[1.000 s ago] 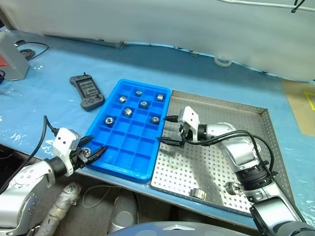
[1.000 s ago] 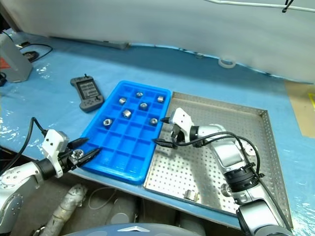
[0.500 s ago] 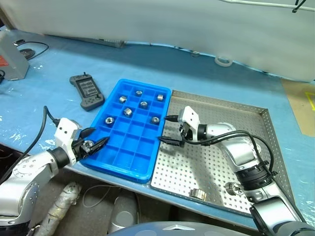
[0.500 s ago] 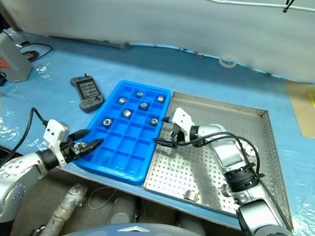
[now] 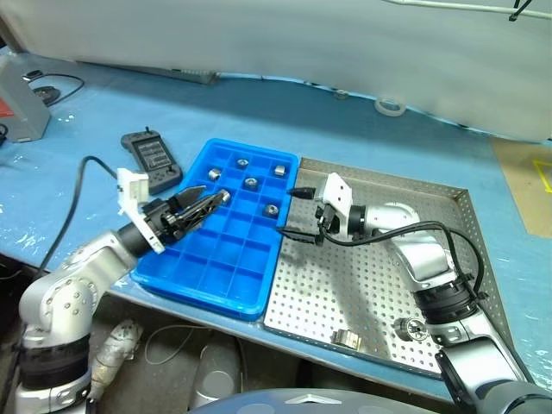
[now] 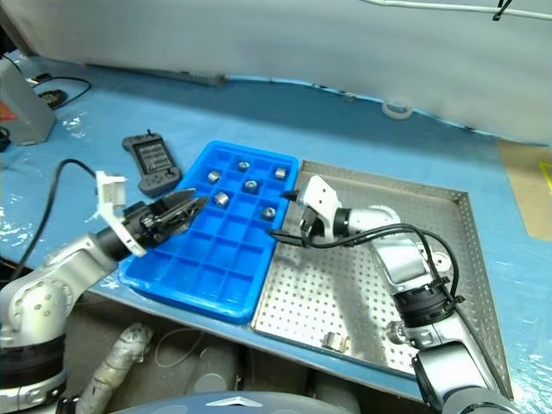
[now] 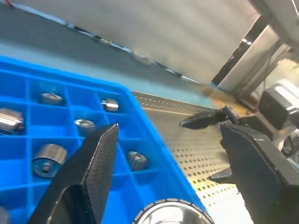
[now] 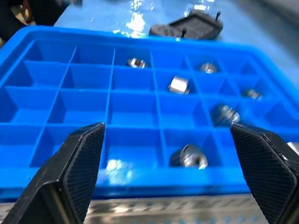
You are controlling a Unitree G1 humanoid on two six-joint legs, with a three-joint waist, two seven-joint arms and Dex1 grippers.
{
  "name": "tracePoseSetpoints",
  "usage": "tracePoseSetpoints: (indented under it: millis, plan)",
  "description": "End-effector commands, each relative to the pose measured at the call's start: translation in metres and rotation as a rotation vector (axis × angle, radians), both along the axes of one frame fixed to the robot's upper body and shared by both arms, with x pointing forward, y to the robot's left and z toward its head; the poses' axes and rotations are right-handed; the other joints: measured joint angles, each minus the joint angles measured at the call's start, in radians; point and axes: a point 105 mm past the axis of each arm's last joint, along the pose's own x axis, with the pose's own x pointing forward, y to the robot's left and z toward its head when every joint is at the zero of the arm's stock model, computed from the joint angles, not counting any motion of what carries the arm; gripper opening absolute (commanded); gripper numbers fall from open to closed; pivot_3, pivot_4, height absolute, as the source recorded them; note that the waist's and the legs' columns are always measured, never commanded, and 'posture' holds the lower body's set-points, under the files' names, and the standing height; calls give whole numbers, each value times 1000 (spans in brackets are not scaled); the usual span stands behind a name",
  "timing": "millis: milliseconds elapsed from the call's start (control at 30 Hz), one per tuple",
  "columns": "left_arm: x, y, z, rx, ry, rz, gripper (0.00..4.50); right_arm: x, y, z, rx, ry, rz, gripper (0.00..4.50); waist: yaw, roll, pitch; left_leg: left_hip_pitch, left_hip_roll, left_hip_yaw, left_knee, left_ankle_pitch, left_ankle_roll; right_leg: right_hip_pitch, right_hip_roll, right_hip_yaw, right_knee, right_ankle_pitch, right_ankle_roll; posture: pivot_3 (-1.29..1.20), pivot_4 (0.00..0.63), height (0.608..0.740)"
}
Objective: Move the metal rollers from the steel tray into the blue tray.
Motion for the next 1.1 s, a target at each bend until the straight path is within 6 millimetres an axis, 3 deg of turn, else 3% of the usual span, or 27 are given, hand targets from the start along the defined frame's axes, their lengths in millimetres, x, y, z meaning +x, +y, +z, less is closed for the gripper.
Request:
tracePoseSetpoints:
  millis: [33,133,300,533,867,1100]
  plan:
    - [14,-18,3,-140,44,-87,3689,1,10,19,8,-143,28,4500,2,-2,-1,0,0,0,0,0,0,0,0,0,0,0,0,240,150,740]
    - [29,-33,-3,-172,82,-128,3689,-1,15,35,52,-172,41,4500,-3,-3,-2,-2,0,0,1,0,0,-1,0,0,0,1,1,196,150,740]
    - [40,-67,17,-180,20,-267,3689,-5,13,32,-13,-177,62,4500,-22,-5,-3,-6,-1,-2,2,0,0,-1,0,-2,0,3,4,144,150,740]
    - [39,-100,30,-185,-3,-415,3689,-6,5,29,-31,-197,6,4500,-63,-5,-3,-7,-1,-2,2,0,0,-2,0,-3,0,4,3,89,150,740]
    - [29,-116,24,-214,51,-506,3689,-4,4,35,-6,-228,-42,4500,-93,-5,-3,-9,0,-2,3,0,2,-2,-1,-4,-1,3,-4,55,150,740]
    - [38,-113,15,-199,94,-444,3689,-5,4,36,-7,-222,-35,4500,-100,-4,-3,-9,0,-2,5,-1,3,-2,-1,-4,-1,4,-5,60,150,740]
